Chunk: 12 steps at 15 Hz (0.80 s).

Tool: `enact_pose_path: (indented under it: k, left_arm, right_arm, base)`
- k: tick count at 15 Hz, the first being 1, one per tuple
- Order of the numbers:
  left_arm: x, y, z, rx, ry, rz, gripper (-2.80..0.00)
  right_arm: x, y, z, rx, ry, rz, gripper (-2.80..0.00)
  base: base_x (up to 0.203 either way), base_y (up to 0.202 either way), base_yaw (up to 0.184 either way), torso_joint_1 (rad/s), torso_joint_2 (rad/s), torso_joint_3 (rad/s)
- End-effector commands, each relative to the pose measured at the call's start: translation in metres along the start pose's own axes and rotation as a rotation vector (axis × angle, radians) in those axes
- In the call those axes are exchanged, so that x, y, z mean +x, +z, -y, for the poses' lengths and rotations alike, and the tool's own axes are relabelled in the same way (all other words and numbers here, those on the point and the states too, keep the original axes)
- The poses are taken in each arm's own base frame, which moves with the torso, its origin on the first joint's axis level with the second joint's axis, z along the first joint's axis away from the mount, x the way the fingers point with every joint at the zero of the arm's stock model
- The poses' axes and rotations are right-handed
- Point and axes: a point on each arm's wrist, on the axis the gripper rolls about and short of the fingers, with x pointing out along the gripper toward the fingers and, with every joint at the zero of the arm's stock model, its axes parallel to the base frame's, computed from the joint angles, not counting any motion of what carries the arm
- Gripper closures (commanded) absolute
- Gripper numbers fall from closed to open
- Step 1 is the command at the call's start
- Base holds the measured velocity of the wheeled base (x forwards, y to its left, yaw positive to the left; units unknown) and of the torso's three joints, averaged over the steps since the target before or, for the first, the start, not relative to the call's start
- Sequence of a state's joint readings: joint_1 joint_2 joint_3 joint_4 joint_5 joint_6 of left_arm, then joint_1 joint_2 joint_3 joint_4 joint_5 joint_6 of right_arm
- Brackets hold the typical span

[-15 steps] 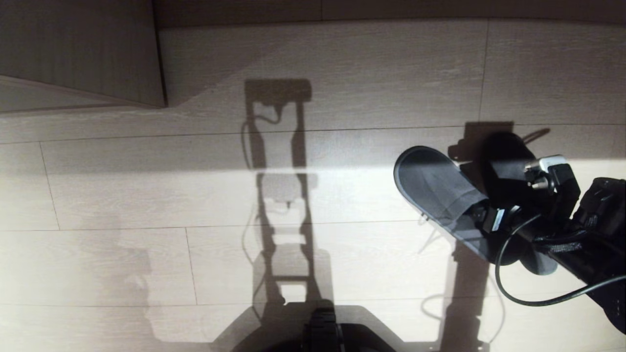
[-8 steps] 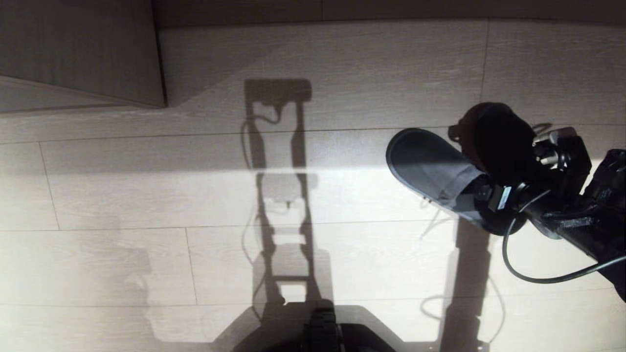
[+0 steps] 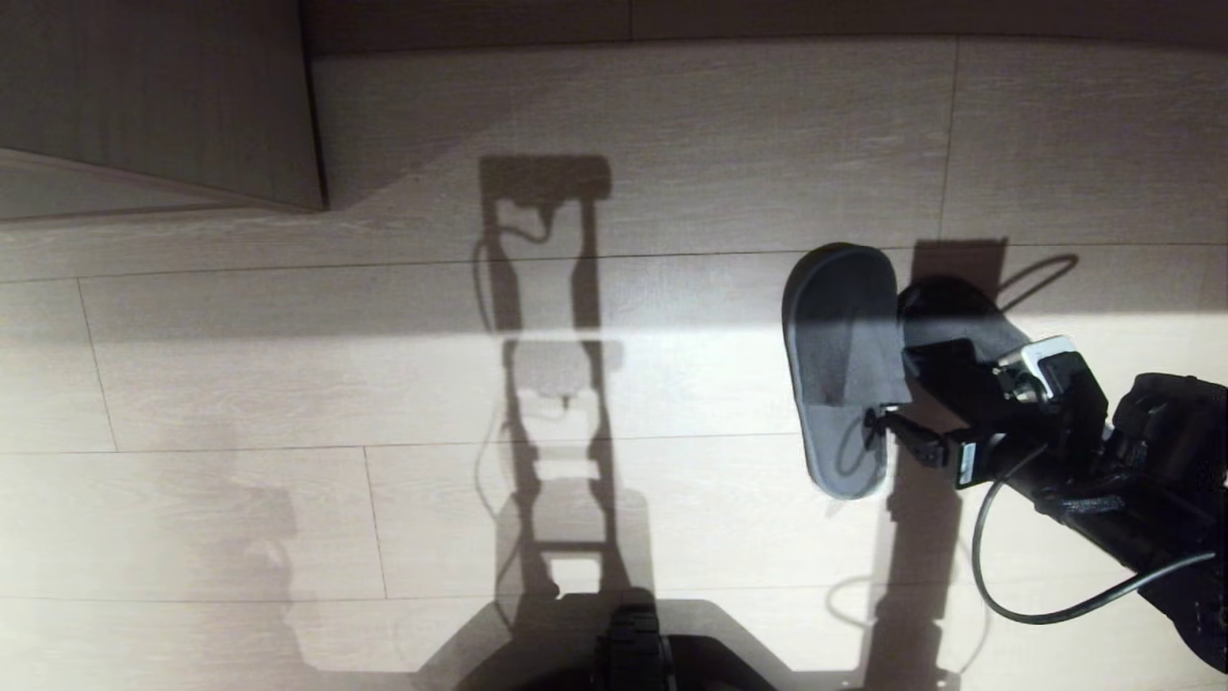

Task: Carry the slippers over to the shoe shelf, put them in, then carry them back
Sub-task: Place the slippers on the floor

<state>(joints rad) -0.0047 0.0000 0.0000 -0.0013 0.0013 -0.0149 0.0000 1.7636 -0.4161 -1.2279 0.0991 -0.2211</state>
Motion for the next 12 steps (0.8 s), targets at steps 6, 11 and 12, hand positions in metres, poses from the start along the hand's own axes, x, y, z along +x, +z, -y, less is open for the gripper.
enact_pose_path:
  k: [6, 11, 12]
  left_arm:
    - [0.000, 0.000, 0.000, 0.000, 0.000, -0.001, 0.00]
    - [0.000, 0.000, 0.000, 0.000, 0.000, -0.001, 0.00]
    - [0.000, 0.000, 0.000, 0.000, 0.000, -0.001, 0.00]
  right_arm:
    - [-0.009, -0.005, -0.002, 0.054, 0.005, 0.027, -2.80]
    - [-0.017, -0.030, -0.005, 0.086, -0.119, -0.103, -2.80]
    - [-0.019, -0.032, -0.006, 0.089, -0.116, -0.111, -2.80]
  base:
    - [0.000, 0.000, 0.000, 0.000, 0.00, 0.000]
    - [0.000, 0.000, 0.000, 0.000, 0.00, 0.000]
    - [0.000, 0.000, 0.000, 0.000, 0.00, 0.000]
